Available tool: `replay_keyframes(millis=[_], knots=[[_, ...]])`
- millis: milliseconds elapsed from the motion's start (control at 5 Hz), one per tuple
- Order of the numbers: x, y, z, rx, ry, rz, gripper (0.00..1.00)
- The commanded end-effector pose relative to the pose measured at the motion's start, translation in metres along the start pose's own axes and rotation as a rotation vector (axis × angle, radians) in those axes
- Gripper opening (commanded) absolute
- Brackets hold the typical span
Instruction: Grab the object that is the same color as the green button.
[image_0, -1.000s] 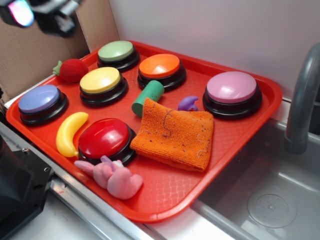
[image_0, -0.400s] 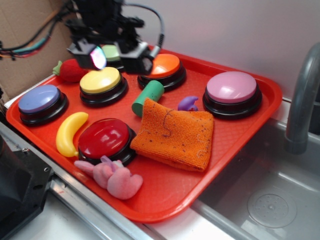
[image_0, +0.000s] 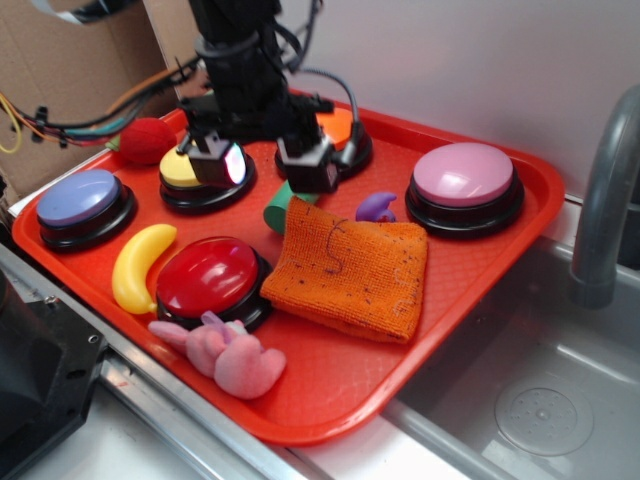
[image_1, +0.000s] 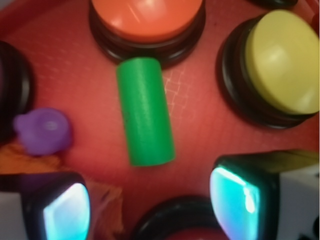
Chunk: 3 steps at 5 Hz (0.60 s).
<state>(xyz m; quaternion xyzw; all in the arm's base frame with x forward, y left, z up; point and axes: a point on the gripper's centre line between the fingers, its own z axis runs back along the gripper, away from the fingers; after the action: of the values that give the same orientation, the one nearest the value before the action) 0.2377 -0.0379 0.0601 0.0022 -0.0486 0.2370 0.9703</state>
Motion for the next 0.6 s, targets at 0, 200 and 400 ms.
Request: replay_keyframes(millis=[0, 200, 400], knots=[[0.023, -0.001, -0.023, -0.002, 0.005, 0.026, 1.00], [0.030, 0.000, -0.031, -0.007, 0.022, 0.034, 1.00], [0.032, -0.001, -0.036, 0.008, 0.022, 0.042, 0.90]])
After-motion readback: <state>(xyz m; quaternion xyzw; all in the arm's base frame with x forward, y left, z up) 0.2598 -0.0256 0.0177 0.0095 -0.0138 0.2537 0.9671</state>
